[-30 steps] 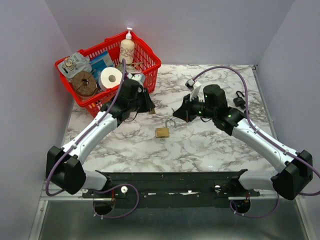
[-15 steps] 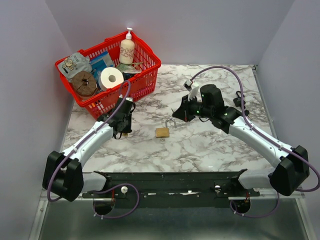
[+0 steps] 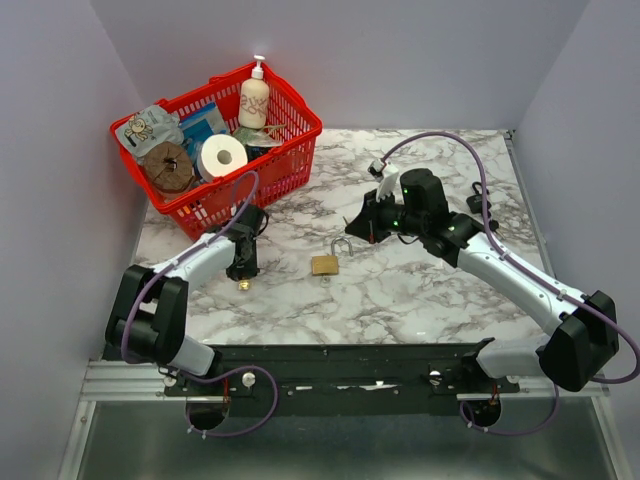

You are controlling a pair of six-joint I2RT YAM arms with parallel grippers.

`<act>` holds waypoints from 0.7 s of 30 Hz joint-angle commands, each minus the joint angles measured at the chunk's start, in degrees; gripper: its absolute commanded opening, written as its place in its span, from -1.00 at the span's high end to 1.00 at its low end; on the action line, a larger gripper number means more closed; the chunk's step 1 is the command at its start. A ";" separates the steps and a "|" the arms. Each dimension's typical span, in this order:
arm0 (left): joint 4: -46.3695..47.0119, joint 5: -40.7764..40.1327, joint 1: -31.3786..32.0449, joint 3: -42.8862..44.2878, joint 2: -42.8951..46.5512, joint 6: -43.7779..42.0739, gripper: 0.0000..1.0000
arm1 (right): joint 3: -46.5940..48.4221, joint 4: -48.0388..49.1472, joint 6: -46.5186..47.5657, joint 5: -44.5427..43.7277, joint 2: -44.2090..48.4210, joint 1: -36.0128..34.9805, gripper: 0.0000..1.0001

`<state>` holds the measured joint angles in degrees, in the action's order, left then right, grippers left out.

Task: Lock with the key
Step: Place the lock at the center of the board.

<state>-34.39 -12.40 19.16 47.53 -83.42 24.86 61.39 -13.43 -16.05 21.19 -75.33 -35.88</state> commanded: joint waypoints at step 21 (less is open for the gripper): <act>1.26 9.05 1.06 -0.59 7.09 -1.39 -0.61 | -1.09 0.60 -0.82 1.30 -1.57 0.46 0.99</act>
<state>-32.53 -9.19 19.31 47.31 -85.30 24.58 61.39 -13.39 -17.08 20.67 -75.79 -35.86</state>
